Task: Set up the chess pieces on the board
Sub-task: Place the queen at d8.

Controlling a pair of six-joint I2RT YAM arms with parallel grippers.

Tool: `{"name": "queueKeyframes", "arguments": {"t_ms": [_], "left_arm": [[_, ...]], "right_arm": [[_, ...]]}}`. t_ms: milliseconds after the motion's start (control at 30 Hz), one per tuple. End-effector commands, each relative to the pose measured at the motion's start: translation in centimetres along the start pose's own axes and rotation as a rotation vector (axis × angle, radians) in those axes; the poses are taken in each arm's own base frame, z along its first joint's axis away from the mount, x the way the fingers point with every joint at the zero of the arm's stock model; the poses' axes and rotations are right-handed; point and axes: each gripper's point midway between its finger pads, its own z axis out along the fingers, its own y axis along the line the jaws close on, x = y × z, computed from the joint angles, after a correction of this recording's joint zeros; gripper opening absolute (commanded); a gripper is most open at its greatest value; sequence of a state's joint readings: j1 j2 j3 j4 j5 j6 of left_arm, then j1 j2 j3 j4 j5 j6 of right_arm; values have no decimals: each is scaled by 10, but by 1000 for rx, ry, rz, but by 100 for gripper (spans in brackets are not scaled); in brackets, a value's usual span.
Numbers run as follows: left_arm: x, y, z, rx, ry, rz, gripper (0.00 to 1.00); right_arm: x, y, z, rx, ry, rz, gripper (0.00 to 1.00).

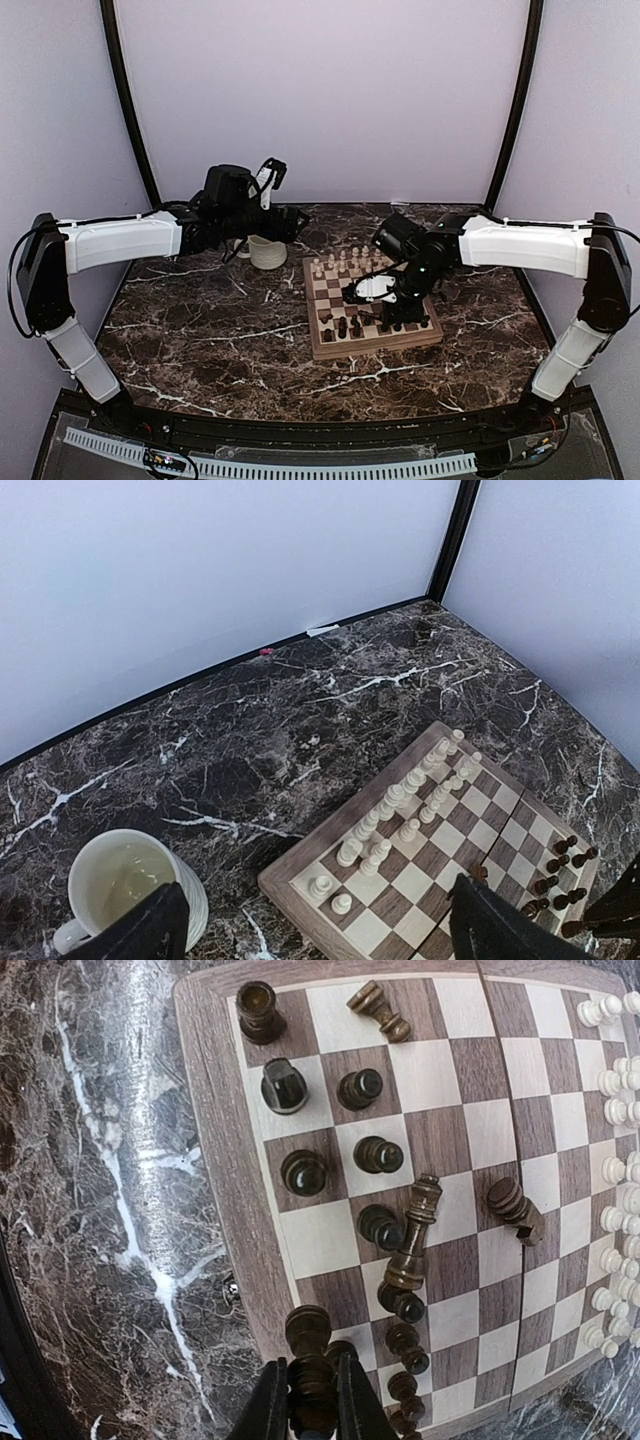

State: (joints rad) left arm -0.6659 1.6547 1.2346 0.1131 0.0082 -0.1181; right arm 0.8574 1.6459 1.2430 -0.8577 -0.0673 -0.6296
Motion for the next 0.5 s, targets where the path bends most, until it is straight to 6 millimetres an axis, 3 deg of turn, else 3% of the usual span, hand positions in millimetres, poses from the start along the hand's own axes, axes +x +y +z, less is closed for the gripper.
{"name": "queueKeyframes", "arguments": {"t_ms": [0, 467], "left_arm": [[-7, -9, -9, 41, -17, -11, 93], [-6, -10, -8, 49, -10, -6, 92]], "right_arm": [[2, -3, 11, 21, 26, -4, 3], [6, -6, 26, 29, 62, -10, 5]]}}
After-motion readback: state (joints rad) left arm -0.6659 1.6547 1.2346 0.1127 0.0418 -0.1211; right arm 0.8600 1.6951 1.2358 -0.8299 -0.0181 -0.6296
